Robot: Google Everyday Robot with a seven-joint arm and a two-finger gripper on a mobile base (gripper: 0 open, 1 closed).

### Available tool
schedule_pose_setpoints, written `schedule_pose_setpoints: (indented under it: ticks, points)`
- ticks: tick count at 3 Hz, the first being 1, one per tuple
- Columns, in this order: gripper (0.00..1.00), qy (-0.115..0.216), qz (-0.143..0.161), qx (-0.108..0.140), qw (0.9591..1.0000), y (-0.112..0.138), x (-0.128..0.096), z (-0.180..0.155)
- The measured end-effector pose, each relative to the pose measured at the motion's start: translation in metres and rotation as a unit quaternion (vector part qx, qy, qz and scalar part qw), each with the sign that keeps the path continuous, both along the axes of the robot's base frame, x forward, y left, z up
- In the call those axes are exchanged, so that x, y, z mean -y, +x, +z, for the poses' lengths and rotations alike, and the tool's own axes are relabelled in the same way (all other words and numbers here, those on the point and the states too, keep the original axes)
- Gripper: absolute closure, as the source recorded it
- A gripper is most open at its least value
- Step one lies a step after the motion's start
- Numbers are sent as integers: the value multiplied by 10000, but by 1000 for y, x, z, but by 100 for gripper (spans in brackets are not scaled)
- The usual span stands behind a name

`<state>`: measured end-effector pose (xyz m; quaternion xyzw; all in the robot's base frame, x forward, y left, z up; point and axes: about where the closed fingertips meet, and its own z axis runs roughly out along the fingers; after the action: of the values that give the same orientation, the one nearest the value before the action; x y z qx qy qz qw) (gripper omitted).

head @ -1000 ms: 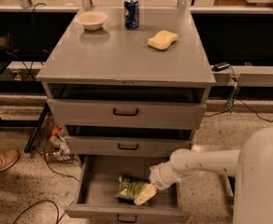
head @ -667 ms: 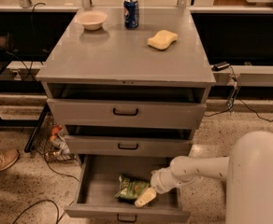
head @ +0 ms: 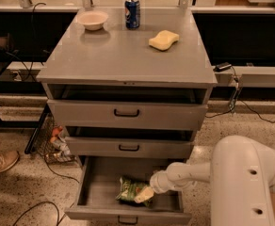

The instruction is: Pick green jalapeno chip bag from bottom drawer and place on counter

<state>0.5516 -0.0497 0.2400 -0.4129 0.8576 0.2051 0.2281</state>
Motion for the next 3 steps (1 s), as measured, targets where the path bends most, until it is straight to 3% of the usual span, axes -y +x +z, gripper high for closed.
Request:
schedule_pose_setpoints:
  ticks: [1,3]
  points:
    - [0,-64,-97,59,9999,16,-5,-28]
    - [0,-149,1,-54,9999,27,-29,-77]
